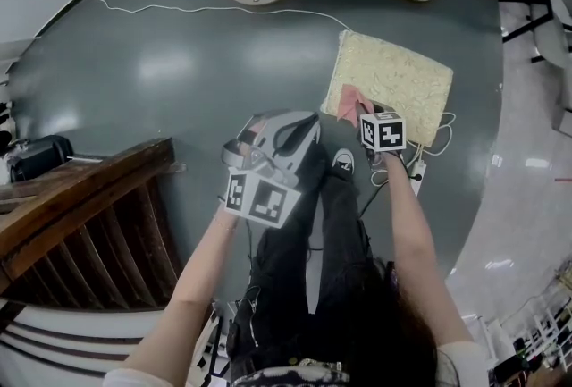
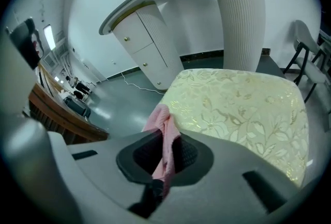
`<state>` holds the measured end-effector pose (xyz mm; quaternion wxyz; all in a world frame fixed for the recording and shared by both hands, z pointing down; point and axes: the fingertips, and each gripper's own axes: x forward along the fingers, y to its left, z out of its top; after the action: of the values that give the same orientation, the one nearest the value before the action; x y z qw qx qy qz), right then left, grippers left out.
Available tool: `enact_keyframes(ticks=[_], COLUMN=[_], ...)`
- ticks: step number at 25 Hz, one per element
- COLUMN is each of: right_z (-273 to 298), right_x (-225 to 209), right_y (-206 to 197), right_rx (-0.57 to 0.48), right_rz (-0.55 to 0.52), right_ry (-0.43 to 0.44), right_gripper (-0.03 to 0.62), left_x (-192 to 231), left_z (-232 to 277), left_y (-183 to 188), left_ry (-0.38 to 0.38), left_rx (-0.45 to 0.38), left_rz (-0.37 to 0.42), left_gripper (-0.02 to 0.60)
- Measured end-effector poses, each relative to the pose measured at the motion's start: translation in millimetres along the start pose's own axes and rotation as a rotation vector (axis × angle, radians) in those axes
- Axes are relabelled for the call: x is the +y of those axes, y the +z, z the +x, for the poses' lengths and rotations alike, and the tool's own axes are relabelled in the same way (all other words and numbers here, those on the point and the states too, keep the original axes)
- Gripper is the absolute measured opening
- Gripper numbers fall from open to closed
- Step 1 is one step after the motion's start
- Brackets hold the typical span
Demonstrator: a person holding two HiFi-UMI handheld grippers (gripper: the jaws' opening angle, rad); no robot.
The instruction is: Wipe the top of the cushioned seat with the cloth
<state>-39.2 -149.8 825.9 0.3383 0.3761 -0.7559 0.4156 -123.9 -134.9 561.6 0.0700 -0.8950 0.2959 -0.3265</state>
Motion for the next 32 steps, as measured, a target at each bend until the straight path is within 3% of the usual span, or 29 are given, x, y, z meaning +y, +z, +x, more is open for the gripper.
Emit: enact_keyframes(ticks=[21,32], right_z=[-142,-177], right_x=[-205,-229], right_y=[-113,-142], right_rx=[0.015,-0.004], right_rz=[0.242,0.275], right_ry=[-0.357,-0.400], right_gripper=[0.011,0.011], left_x=[-47,-77], left_z=[46,68], left_y=[60,96], left_ry=[-0.164,-0.208], left_rx=[-0.053,-0.091], left_rz=[0.087,0.104], left_gripper=[0.006,0.006])
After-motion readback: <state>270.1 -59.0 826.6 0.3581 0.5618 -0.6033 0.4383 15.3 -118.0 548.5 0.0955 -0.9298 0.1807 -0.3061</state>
